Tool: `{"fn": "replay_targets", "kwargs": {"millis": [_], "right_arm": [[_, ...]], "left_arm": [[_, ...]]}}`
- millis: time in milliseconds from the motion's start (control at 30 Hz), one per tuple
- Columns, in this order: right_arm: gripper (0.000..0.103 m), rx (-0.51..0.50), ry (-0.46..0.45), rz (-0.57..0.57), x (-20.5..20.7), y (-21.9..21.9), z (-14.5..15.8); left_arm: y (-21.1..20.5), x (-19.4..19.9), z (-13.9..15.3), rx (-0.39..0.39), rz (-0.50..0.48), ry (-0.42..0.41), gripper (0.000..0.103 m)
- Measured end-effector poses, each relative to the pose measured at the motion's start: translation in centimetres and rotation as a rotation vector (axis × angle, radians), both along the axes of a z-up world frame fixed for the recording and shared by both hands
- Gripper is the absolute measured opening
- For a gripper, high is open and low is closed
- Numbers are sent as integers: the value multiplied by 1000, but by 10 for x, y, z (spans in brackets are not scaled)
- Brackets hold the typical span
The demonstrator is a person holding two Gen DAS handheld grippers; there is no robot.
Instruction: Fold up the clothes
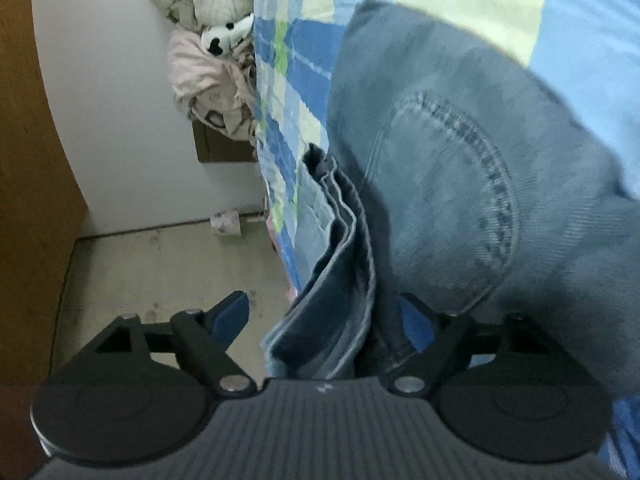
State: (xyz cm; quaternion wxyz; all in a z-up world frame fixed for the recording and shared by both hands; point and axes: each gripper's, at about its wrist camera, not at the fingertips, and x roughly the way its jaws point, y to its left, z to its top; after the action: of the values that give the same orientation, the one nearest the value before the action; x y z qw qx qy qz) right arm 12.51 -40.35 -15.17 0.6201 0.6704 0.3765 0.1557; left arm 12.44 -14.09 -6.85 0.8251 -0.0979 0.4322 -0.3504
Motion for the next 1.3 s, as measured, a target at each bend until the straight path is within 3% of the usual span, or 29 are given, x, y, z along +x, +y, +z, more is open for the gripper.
{"fn": "replay_targets", "kwargs": {"millis": [167, 300, 400, 433, 467, 500, 533, 633, 767, 867, 1067, 1300], "right_arm": [[88, -18, -19, 55, 22, 10, 1], [84, -57, -27, 81, 36, 12, 5], [65, -124, -29, 107, 43, 13, 10], [58, -145, -29, 111, 42, 13, 10], [45, -166, -28, 115, 42, 13, 11], [35, -231, -25, 125, 42, 12, 14], [18, -237, -25, 127, 40, 12, 12], [14, -326, -52, 159, 37, 13, 13], [13, -410, -121, 173, 32, 22, 22], [13, -627, -239, 235, 37, 45, 58], [12, -769, -324, 309, 41, 66, 99], [12, -859, -362, 297, 65, 62, 131]], "left_arm": [[23, 0, 10, -85, 28, 21, 15], [11, -5, 8, 4, -21, -19, 16], [2, -10, 3, 50, -47, -43, 25], [0, -11, 2, 55, -54, -48, 36], [-2, -12, 1, 45, -69, -49, 58], [-3, -13, 1, 26, -87, -46, 68], [-3, -14, 1, 7, -101, -43, 76], [-3, -18, 2, -15, -122, -45, 78], [21, -13, 1, -48, -61, -19, 82], [50, -7, -1, -58, 33, -4, 82], [102, 4, -4, -94, 192, 27, 82], [138, 24, -5, -92, 316, 47, 82]]}}
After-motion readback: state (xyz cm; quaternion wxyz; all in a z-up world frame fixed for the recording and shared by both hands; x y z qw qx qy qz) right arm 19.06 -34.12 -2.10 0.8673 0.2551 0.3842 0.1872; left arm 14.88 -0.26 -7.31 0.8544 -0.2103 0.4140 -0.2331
